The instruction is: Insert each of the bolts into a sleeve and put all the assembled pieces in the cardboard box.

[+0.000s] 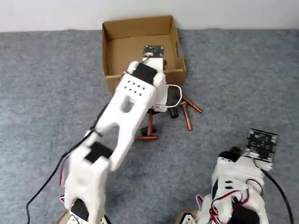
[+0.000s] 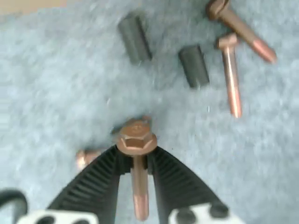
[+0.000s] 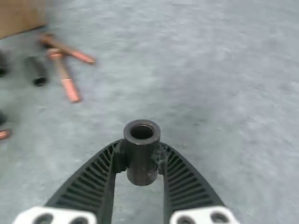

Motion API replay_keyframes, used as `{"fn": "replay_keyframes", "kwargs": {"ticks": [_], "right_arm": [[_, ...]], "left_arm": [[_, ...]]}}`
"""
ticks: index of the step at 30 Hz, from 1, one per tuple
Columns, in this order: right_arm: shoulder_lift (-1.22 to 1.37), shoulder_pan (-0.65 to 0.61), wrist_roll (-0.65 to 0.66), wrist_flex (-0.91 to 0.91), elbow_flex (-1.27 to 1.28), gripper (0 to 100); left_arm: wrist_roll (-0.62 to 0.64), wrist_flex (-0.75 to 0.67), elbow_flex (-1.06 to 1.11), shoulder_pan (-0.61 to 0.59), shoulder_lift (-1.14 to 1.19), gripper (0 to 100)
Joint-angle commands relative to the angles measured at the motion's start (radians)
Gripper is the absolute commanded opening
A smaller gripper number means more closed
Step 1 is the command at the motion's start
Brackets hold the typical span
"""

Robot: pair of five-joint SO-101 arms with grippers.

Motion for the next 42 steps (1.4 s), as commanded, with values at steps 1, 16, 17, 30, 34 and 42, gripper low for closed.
{"fn": "replay_keyframes", "kwargs": {"ticks": [1,16,17,30,34,42], "right_arm": [[0.001,-0.177,-0.081,-0.015,-0.04,0.8],[0.004,-0.753,-0.25,-0.222,0.037,0.8],[0.005,-0.786,-0.25,-0.234,0.048,0.8],[0.005,-1.006,-0.149,-0.272,0.124,0.9],[0.005,-1.006,-0.092,-0.334,0.138,0.9],[0.007,-1.052,-0.011,-0.45,0.199,0.9]], "left_arm": [[-0.005,-0.055,0.179,-0.006,-0.298,0],[-0.04,-0.423,0.877,-0.015,-1.056,0],[-0.04,-0.45,0.929,-0.015,-1.099,0],[-0.031,-0.7,1.334,-0.006,-1.752,0],[0.009,-0.713,1.42,0.029,-1.863,0],[0.04,-0.71,1.419,0.087,-1.892,0]]}}
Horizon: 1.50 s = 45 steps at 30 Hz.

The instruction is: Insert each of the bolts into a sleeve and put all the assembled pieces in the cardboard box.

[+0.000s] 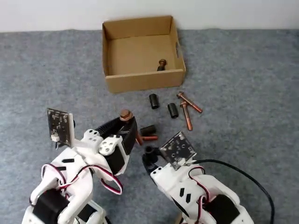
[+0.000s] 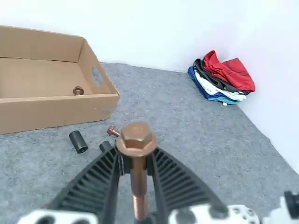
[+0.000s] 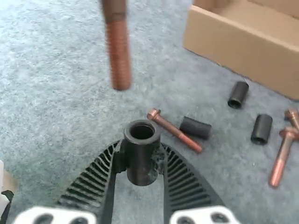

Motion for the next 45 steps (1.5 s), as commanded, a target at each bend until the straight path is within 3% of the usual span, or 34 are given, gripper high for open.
{"fn": "replay_keyframes", "kwargs": {"ticks": [1,27,37,40,42,45], "right_arm": [[-0.007,-0.03,0.026,-0.05,-0.006,0.9],[-0.008,-0.03,0.029,-0.051,-0.063,0.9],[-0.01,-0.03,0.031,-0.051,-0.08,0.9],[-0.01,-0.03,0.032,-0.051,-0.08,0.9],[-0.01,-0.028,0.051,-0.051,-0.08,0.9],[-0.01,-0.028,0.066,-0.051,-0.08,0.9]], "left_arm": [[0.011,-0.035,-0.012,0.015,-0.012,0],[0.003,0.021,0.094,0.094,-0.011,0],[-0.133,0.089,0.166,0.101,-0.011,0],[-0.18,0.153,0.16,0.153,-0.011,1],[-0.196,0.199,0.159,0.187,-0.017,4],[-0.216,0.242,0.157,0.192,-0.018,18]]}}
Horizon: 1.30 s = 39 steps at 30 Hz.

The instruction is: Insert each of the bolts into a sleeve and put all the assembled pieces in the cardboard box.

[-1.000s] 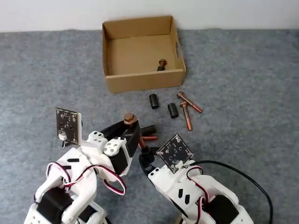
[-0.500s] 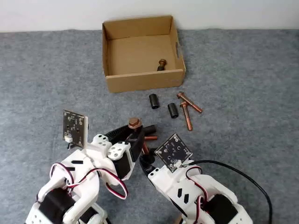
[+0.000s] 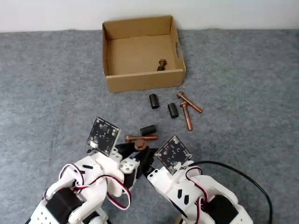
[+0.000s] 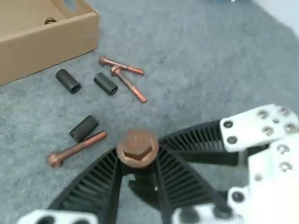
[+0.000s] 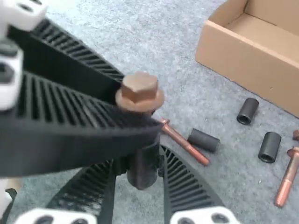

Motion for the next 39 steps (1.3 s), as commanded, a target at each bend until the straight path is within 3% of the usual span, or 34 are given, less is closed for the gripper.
{"fn": "replay_keyframes", "kwargs": {"ticks": [1,4,12,19,22,26,32,39], "right_arm": [[-0.013,0.002,0.017,-0.024,-0.078,0.9],[-0.013,0.005,0.017,-0.024,-0.077,0.9],[-0.013,0.071,0.011,-0.024,-0.075,0.9],[-0.012,0.139,0.002,-0.024,-0.048,0.9],[-0.01,0.225,-0.057,-0.022,-0.048,0.9],[0.018,0.323,-0.081,-0.013,-0.052,0.8],[0.311,0.377,-0.084,-0.019,-0.247,0.8],[0.791,0.453,-0.137,-0.022,-0.637,0.8]], "left_arm": [[-0.028,0.066,-0.005,0.017,-0.003,24],[-0.011,0.101,-0.036,0.015,0.005,34],[-0.048,0.133,-0.082,-0.075,0.005,34],[-0.055,0.101,-0.153,-0.255,0.003,33],[-0.086,0.087,-0.133,-0.354,-0.003,25],[-0.137,0.051,-0.033,-0.488,-0.005,1],[-0.164,-0.074,0.22,-0.641,-0.005,0],[-0.163,-0.238,0.404,-0.661,-0.005,0]]}}
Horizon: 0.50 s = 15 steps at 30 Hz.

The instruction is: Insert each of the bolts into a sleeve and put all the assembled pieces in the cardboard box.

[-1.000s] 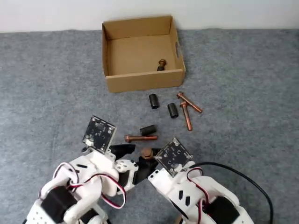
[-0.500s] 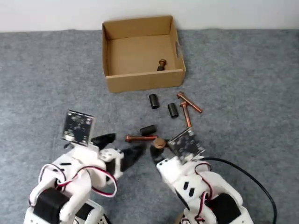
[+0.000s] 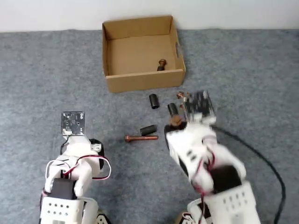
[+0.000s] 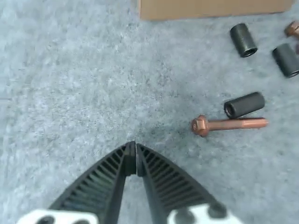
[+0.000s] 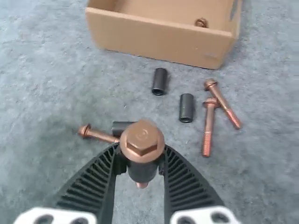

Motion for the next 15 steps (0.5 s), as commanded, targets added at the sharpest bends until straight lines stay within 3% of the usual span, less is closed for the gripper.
{"fn": "replay_keyframes", "kwargs": {"ticks": [1,8,15], "right_arm": [[0.248,0.044,-0.034,-0.024,-0.264,0.8],[0.645,0.062,-0.035,-0.024,-0.651,0.8],[0.972,0.062,-0.035,-0.025,-1.017,0.8]], "left_arm": [[-0.008,-0.101,0.061,-0.008,-0.009,0],[-0.008,-0.258,0.209,-0.015,-0.009,0],[-0.008,-0.275,0.231,-0.015,-0.009,1]]}}
